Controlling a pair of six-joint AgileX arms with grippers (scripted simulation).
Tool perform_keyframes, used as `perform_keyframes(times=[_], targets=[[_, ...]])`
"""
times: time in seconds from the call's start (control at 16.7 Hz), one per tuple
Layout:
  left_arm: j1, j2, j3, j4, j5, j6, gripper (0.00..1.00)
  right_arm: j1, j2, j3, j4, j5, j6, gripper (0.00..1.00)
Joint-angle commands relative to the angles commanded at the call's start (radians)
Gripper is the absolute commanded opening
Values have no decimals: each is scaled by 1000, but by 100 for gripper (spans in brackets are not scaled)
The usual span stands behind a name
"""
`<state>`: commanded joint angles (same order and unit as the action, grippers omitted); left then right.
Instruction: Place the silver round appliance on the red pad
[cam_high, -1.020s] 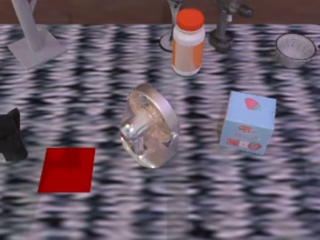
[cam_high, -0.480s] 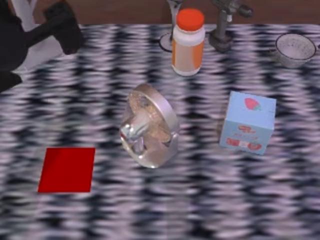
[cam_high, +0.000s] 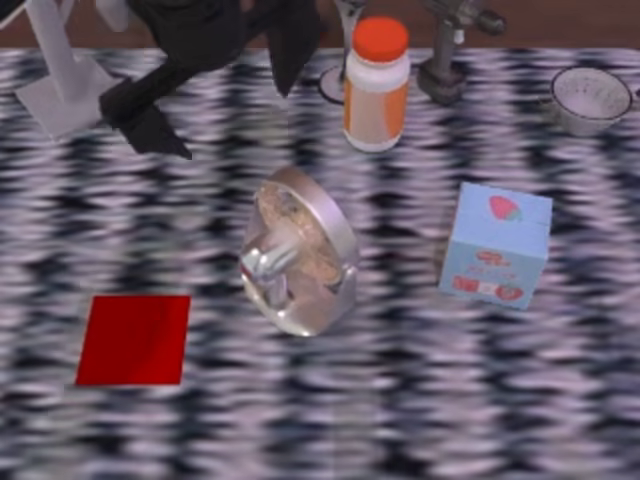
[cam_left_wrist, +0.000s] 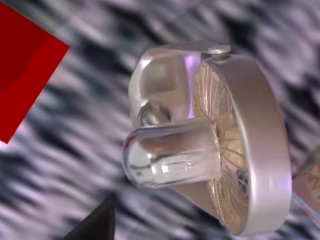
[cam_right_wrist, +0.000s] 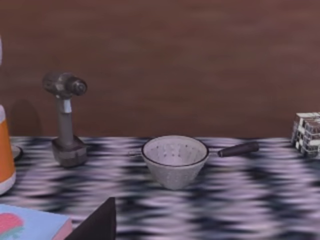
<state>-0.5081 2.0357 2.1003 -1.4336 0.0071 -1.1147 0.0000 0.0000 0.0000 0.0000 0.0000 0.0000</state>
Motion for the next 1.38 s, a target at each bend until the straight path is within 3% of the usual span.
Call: perform_keyframes(times=[0.3,0.54,0.96,1.38], targets=[[-66,290,325,-192,-2,-169,100,0,0,0,0,0,0,100],[-85,375,419,-246,-3,-218,100,0,0,0,0,0,0,100],[-80,370,401,-229,-3,-216,100,0,0,0,0,0,0,100],[-82,307,120,-22,-4,-216,100,0,0,0,0,0,0,100]])
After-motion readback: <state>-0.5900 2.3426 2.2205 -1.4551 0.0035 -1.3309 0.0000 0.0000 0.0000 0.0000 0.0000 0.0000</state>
